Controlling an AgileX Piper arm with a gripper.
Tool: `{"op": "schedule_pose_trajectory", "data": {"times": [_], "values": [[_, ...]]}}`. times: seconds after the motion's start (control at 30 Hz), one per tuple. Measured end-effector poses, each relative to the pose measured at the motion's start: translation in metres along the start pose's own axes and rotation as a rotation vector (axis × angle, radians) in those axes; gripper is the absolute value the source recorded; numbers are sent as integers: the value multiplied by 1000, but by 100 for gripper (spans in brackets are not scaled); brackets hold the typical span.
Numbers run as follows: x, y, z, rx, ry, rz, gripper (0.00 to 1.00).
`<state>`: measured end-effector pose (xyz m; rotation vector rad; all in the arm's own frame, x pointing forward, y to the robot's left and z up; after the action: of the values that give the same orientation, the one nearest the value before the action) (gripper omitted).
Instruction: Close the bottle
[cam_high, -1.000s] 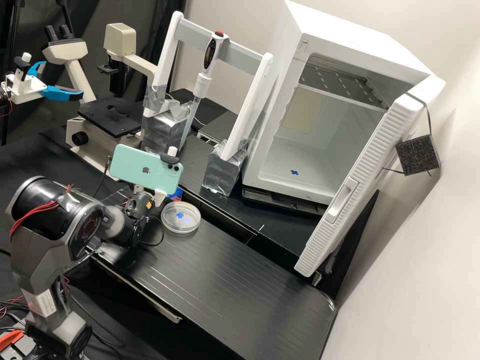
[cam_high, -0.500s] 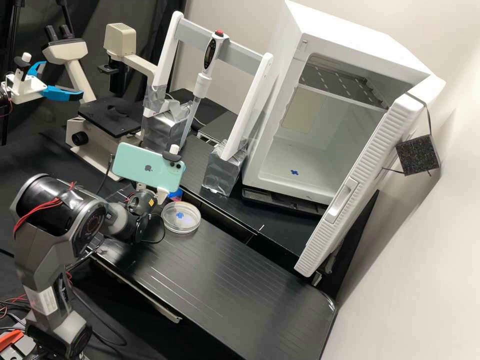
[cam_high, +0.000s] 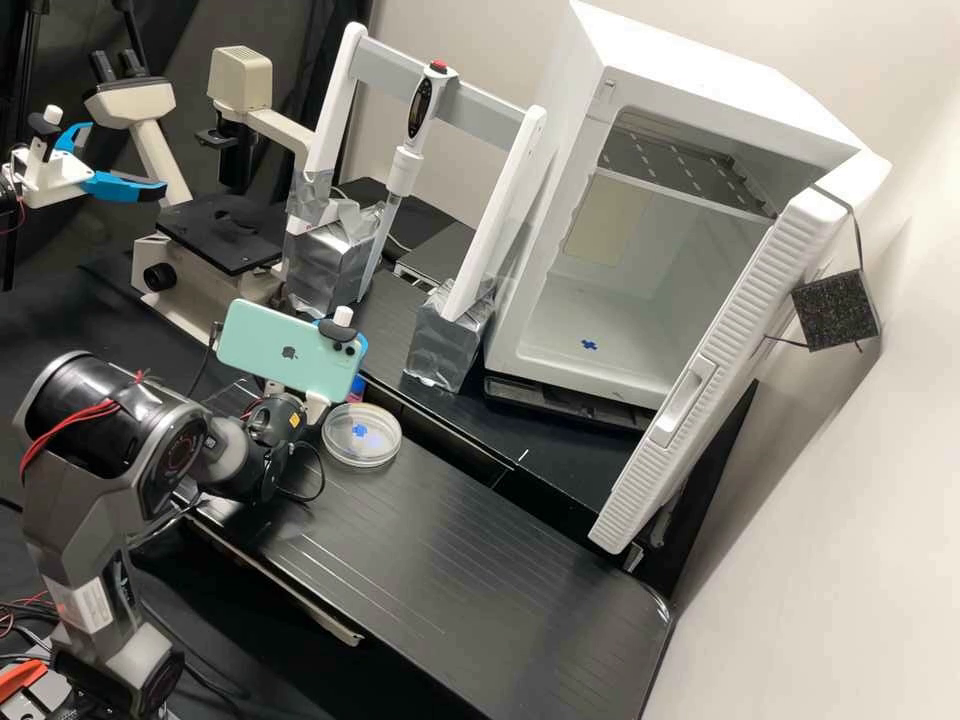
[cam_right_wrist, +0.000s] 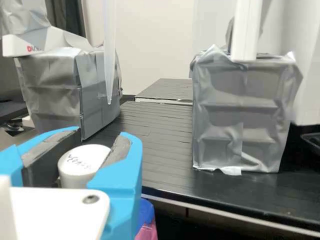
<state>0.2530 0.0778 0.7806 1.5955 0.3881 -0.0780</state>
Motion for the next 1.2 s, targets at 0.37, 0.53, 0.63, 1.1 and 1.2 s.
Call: {"op": "schedule_pose_trajectory", "data": {"times": [0.37,0.53,0.63,1.1,1.2], "values": [[-1,1,1,-1,4,7,100],[-1,1,1,0,4,9,100],[-2,-1,2,2,-2,3,100],[-23,6,-1,-5,24,29,100],[-32,9,-2,1,39,33,100]]}}
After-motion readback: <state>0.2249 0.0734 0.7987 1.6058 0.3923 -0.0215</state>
